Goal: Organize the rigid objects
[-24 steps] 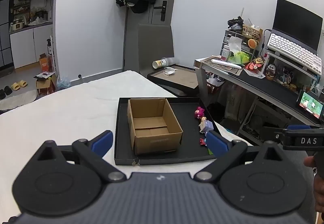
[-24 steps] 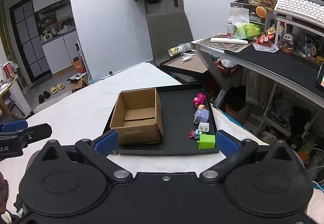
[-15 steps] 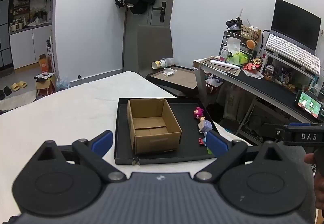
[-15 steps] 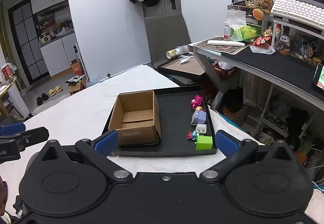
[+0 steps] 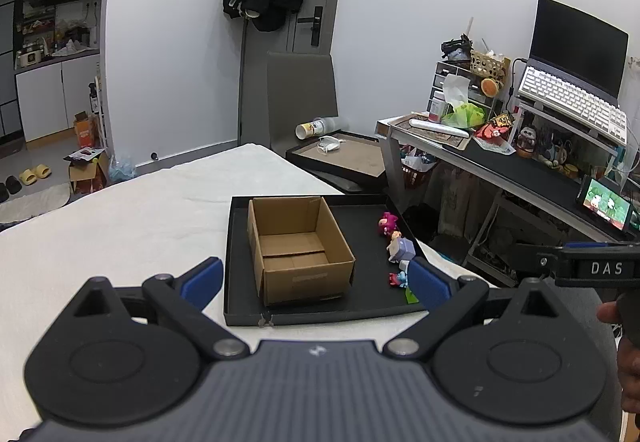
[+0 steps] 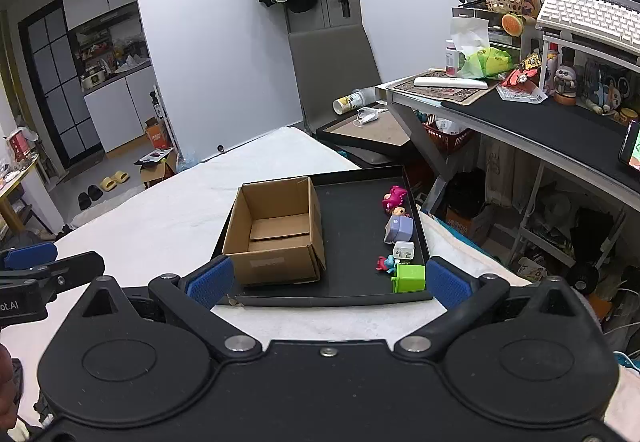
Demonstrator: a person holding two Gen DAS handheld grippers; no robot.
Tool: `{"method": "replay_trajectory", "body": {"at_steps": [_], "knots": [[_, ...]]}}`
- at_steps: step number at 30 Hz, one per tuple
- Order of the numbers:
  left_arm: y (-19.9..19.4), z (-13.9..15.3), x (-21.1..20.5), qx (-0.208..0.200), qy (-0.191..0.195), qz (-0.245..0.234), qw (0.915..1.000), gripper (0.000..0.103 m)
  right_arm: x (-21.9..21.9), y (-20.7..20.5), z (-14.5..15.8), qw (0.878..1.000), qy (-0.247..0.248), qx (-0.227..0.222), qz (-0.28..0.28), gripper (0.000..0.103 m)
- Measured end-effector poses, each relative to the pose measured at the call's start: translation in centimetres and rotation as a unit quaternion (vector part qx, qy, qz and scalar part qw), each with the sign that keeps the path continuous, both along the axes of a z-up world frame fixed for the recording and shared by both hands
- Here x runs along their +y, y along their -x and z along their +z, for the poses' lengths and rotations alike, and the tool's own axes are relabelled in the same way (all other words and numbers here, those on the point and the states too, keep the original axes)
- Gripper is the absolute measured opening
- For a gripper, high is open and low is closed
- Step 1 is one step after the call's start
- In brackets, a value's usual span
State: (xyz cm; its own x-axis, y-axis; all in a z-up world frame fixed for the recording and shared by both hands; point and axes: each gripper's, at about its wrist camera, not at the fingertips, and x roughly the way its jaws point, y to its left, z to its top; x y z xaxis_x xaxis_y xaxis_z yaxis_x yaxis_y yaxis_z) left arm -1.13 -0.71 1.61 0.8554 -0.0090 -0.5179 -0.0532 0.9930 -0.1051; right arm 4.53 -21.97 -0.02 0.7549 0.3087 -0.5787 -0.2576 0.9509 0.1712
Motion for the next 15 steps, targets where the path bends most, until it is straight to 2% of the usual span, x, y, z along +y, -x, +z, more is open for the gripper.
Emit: {"method": "replay_trajectory", "body": {"at_steps": [15], "knots": [[0.13,-0.49,-0.2,0.0,-0.002,0.001,1.0,0.098,-0.03,0.27,0.15,1.0,0.006,-0.003,-0.003,0.103]]}}
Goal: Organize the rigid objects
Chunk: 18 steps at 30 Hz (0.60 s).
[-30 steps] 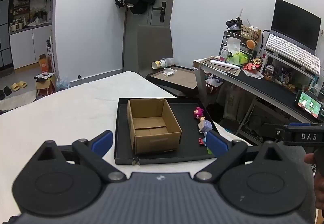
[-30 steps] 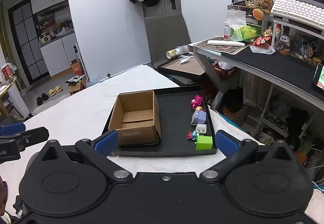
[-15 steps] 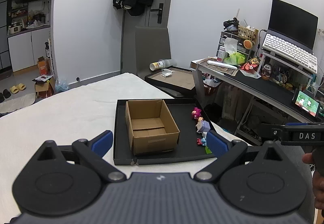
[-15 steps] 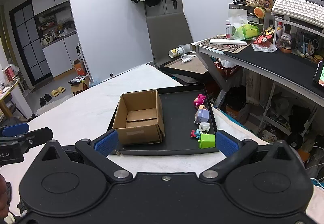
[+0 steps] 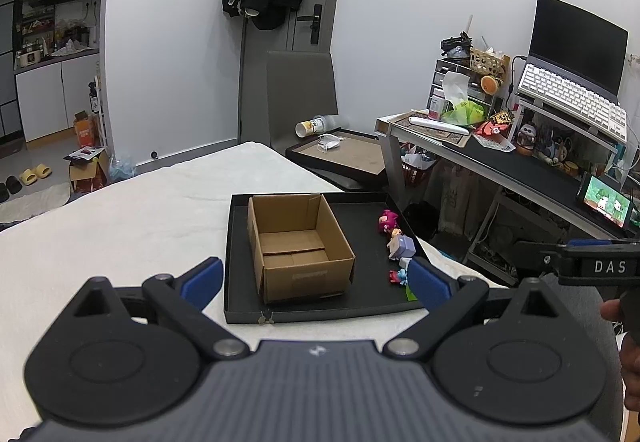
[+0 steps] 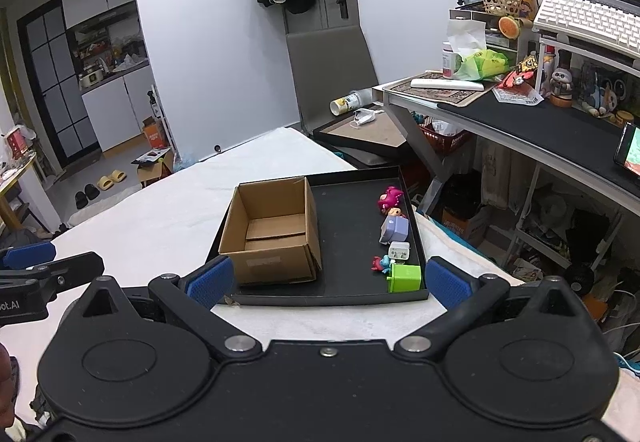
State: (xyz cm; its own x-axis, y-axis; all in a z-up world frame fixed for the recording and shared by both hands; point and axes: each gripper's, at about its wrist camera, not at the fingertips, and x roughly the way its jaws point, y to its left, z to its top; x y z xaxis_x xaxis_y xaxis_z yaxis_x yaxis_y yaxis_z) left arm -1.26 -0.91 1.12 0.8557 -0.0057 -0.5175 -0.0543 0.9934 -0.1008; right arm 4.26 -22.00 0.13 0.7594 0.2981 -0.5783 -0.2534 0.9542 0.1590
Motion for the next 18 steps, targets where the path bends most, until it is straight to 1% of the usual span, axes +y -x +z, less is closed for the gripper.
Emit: {"method": "replay_trajectory", "body": {"at_steps": [2,7,18], "knots": [[0.01,-0.13,-0.11,-0.001,-0.001,0.002,1.0,0.098,0.07,0.59,-0.56,1.0,0.002,-0.001,0.0,0.103],[0.14,-0.62,-0.2,0.0,-0.001,0.001,1.0,0.098,0.12,0.52,-0.59,1.0,0.009,-0.001,-0.001,0.103],[0.31,-0.76,-0.06,-0.002,-0.002,-0.001,1.0,0.098,0.14,0.28,-0.61,1.0,0.011,-0.001,-0.004,0.103]]}}
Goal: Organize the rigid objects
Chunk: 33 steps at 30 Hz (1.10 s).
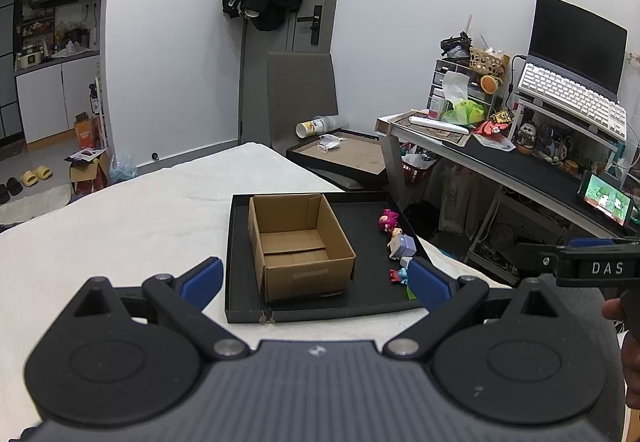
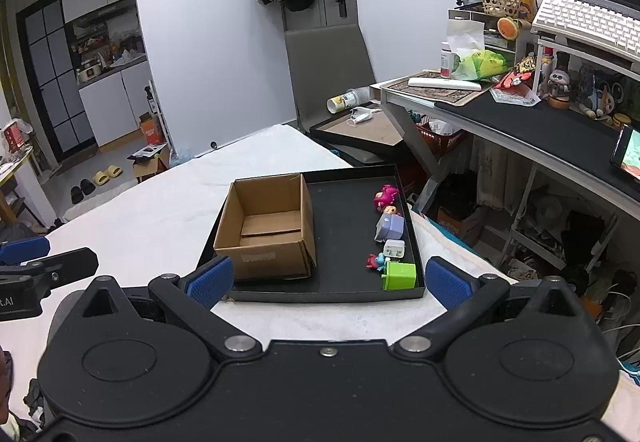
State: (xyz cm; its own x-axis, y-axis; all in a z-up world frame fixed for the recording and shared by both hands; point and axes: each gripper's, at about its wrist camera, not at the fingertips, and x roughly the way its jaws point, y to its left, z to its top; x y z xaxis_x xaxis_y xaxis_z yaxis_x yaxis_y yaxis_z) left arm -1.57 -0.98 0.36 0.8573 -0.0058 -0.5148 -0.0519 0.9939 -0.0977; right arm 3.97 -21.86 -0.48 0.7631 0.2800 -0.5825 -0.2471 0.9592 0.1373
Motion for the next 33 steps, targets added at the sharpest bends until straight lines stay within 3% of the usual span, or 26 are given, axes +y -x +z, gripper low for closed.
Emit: {"method": "replay_trajectory", "body": {"at_steps": [33], "knots": [[-1.3,-0.6,1.1,0.012,0.0,0.002,0.9999,0.098,0.7,-1.2,-1.4,1.0,0.002,0.01,0.001,0.103]]}}
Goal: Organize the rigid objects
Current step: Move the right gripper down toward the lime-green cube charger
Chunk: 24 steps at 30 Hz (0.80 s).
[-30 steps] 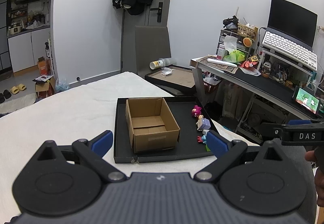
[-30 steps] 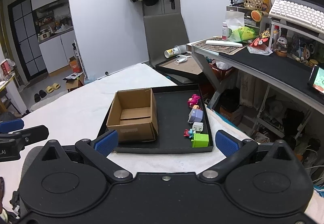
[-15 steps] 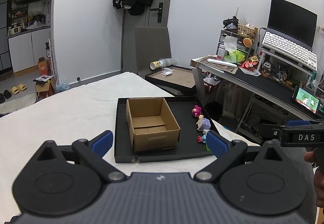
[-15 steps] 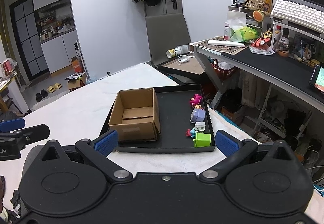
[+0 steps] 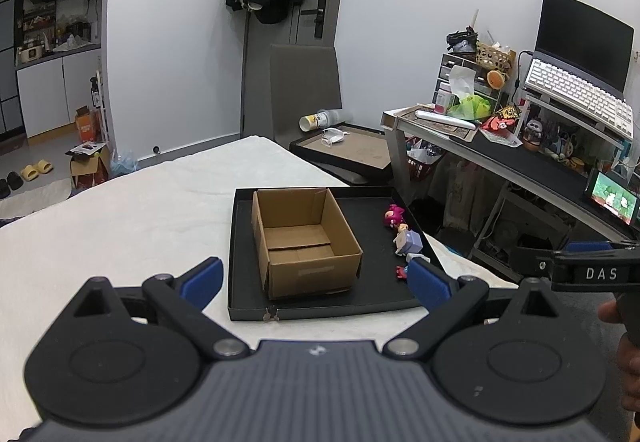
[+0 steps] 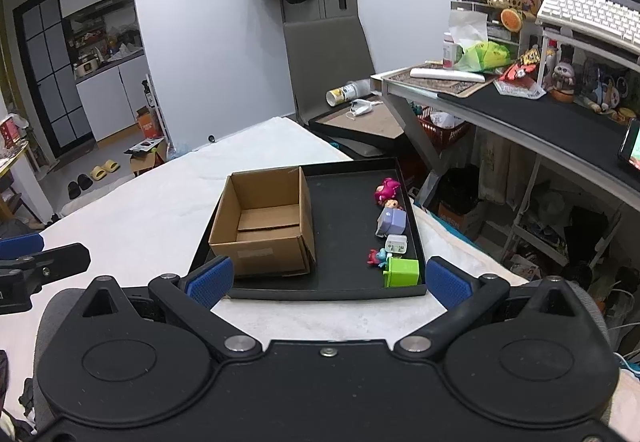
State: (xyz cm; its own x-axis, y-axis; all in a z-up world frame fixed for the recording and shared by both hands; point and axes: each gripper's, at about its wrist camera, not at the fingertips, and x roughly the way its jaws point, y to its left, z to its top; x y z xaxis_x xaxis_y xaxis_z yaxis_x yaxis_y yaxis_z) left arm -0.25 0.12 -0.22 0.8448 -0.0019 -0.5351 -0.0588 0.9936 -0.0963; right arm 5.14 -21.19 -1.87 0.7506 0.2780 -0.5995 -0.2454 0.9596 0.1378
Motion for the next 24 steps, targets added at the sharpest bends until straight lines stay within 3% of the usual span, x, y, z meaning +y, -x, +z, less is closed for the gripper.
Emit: {"method": "replay_trajectory", "body": {"at_steps": [15,24], "knots": [[-4.9,-2.1,1.5,0.034,0.004,0.007,0.9994,0.098,0.0,-4.6,-2.1,1.0,-0.008,0.024,-0.017,0.103],[-8.6,-2.3,2.2,0.043,0.004,0.0,0.999,0.098,-1.3,-7.5,-2.3,0.999,-0.03,0.017,-0.032,0.103]]}}
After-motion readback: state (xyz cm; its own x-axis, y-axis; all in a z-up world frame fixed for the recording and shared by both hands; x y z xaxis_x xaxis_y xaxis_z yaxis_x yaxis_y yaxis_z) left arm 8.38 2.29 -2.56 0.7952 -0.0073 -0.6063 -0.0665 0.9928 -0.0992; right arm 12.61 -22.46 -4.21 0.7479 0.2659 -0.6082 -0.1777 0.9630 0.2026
